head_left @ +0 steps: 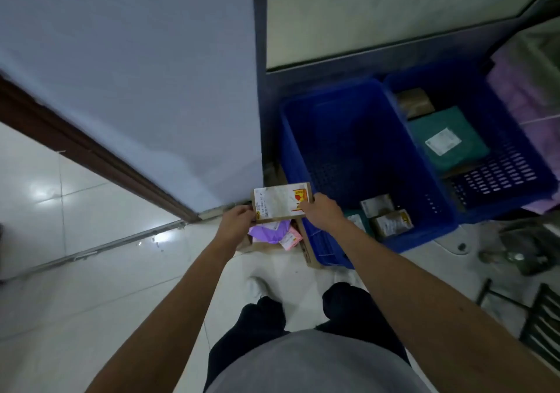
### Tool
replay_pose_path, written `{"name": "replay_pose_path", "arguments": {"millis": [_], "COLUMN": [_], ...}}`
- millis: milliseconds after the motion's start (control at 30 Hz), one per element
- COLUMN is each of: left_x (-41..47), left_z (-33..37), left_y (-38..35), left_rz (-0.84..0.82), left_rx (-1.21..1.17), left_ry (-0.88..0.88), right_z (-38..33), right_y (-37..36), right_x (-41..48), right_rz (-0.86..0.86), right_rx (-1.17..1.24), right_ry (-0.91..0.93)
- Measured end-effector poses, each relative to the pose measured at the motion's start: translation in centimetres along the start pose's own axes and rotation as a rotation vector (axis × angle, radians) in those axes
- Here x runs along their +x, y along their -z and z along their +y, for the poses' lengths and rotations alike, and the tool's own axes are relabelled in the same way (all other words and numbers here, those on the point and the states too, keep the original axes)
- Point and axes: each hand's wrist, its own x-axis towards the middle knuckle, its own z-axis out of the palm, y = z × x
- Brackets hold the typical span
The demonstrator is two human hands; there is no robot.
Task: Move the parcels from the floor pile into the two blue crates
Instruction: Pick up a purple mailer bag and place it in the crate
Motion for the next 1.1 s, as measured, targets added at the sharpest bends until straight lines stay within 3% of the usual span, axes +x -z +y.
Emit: {"name": "replay_pose_path", "arguments": {"millis": [300,467,767,1100], "left_x": [-3.5,-3.7,-3.8,-4.4], "left_z": [4.9,7.1,8.9,10.9], "left_y": [-10.5,-19.1,-37.0,-44.5], "left_rz": [-0.027,-0.062,0.072,0.18], "left_rx": [0.093,-0.06,-0.066,-0.001], "left_ry": [-0.076,0.008,0.08,0.084], "right_z": [8.3,13.7,25.9,30.8], "right_y": [9.4,16.2,26.2,30.6], "right_x": [-2.3,0.3,6.1,7.9], "right_rz": [0.103,0.16,0.061,-0.028], "right_rx": [0.008,0.011,0.045,0.003], "right_ry": [0.076,0.094,0.115,0.148]}}
